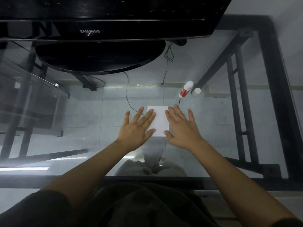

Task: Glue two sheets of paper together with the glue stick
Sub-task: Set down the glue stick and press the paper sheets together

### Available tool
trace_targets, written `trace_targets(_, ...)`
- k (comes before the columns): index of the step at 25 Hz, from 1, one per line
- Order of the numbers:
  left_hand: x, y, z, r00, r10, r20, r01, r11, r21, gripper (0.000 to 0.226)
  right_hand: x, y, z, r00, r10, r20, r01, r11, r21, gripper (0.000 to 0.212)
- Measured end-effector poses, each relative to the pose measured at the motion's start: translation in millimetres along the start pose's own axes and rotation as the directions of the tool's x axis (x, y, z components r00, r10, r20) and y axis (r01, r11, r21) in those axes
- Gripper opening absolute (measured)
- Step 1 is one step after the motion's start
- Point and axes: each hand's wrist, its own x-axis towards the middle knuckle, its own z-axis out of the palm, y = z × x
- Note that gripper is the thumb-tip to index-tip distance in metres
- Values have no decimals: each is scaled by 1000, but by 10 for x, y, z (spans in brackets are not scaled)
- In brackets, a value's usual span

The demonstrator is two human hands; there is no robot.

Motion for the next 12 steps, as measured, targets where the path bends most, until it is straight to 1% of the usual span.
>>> trace_targets(3,144,-142,-76,1000,-10,-30,9,999,-33,61,149,-38,-97,1000,6,-27,-6,1000,-16,70)
trace_targets(6,237,-255,-119,1000,12,-21,-12,1000,-9,63,274,-53,-139,1000,-1,-24,1,1000,-2,71)
trace_targets(9,238,-220,-98,1000,-7,-12,7,1000,-7,67,298,-28,-111,1000,2,-15,-1,1000,23,71)
trace_targets(12,213,-161,-69,999,-35,-29,35,999,-11,65,245,5,-38,1000,7,-29,-5,998,65,70)
